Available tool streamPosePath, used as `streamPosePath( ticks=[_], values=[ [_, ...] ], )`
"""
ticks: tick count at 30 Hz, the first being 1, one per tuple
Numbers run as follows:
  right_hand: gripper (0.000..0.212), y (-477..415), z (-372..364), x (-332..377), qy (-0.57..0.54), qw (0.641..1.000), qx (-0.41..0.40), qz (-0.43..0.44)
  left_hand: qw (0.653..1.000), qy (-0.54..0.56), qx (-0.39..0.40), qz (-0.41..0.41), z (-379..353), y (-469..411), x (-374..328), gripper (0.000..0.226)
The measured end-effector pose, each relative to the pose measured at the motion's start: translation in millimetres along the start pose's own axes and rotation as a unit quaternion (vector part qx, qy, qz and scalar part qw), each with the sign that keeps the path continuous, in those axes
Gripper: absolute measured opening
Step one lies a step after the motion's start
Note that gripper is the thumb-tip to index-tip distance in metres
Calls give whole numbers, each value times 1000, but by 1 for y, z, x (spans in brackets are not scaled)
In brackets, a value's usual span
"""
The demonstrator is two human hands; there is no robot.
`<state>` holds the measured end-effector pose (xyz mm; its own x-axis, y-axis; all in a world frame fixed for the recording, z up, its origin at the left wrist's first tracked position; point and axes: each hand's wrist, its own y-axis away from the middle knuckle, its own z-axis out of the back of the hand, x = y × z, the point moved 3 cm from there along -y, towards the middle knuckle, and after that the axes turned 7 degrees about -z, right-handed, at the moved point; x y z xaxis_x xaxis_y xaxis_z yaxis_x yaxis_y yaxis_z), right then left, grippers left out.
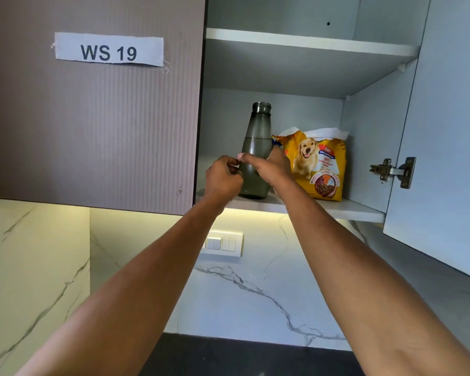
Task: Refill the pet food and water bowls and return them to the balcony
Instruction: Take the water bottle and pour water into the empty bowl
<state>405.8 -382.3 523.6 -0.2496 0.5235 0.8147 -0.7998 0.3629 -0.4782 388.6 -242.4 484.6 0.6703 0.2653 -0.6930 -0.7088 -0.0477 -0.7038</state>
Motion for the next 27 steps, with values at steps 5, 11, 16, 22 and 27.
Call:
streamPosePath(
  ticks=[5, 11, 16, 22, 27],
  values=[
    [83, 57, 27, 18, -8, 999, -21, 29, 999, 27, 19, -41, 26, 33, -21, 27],
    [69, 132, 35, 38, -25, 998, -16, 48, 996, 69, 40, -36, 67, 71, -31, 22],
    [77, 195, 15, 24, -53, 998, -19, 20, 992, 108, 60, -12, 100, 119, -23, 23],
    [64, 270, -26, -30, -36, 999, 9, -35, 990, 92, 100, 43, 130, 190, 24, 14],
    [58, 329, -57, -89, 17, 996, 68, -48, 979, 62, 168, 100, 139, 250, 82, 16]
  ],
)
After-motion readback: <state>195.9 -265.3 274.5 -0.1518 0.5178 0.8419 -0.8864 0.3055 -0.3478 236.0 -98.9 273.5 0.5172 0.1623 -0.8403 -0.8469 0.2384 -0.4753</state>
